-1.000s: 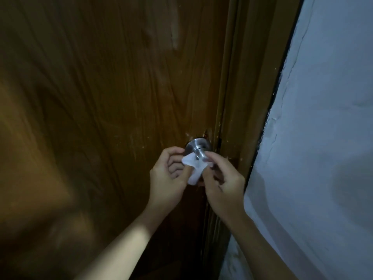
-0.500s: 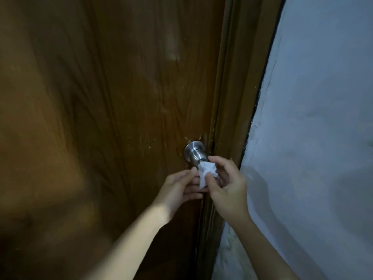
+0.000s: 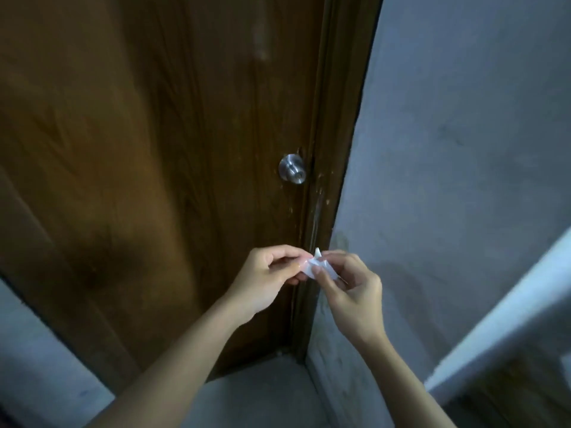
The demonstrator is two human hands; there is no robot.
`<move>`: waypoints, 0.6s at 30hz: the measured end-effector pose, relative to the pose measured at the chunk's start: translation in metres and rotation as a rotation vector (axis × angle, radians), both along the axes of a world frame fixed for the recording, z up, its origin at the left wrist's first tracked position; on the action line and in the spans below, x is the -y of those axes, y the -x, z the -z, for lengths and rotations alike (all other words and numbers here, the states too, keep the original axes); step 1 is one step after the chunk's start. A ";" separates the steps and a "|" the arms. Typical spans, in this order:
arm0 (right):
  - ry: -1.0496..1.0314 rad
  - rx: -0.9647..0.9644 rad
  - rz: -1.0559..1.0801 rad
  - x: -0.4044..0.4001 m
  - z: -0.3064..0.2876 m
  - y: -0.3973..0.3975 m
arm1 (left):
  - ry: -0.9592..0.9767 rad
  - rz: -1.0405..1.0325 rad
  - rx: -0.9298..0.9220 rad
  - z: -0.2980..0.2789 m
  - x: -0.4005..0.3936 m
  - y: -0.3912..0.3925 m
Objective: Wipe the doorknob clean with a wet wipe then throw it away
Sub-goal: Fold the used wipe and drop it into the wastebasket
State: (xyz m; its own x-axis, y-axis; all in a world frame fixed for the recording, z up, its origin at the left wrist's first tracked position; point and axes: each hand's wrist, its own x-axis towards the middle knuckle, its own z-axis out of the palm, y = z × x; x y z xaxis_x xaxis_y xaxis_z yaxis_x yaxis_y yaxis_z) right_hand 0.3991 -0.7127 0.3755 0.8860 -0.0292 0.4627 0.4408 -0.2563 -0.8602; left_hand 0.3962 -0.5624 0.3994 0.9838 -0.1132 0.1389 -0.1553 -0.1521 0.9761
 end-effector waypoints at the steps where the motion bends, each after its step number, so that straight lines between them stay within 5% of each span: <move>1: -0.029 -0.041 -0.013 0.006 0.002 0.011 | -0.025 0.006 -0.007 0.004 0.005 0.009; 18: 0.062 -0.293 -0.112 0.190 0.062 0.099 | -0.314 0.031 -0.094 0.066 0.170 0.084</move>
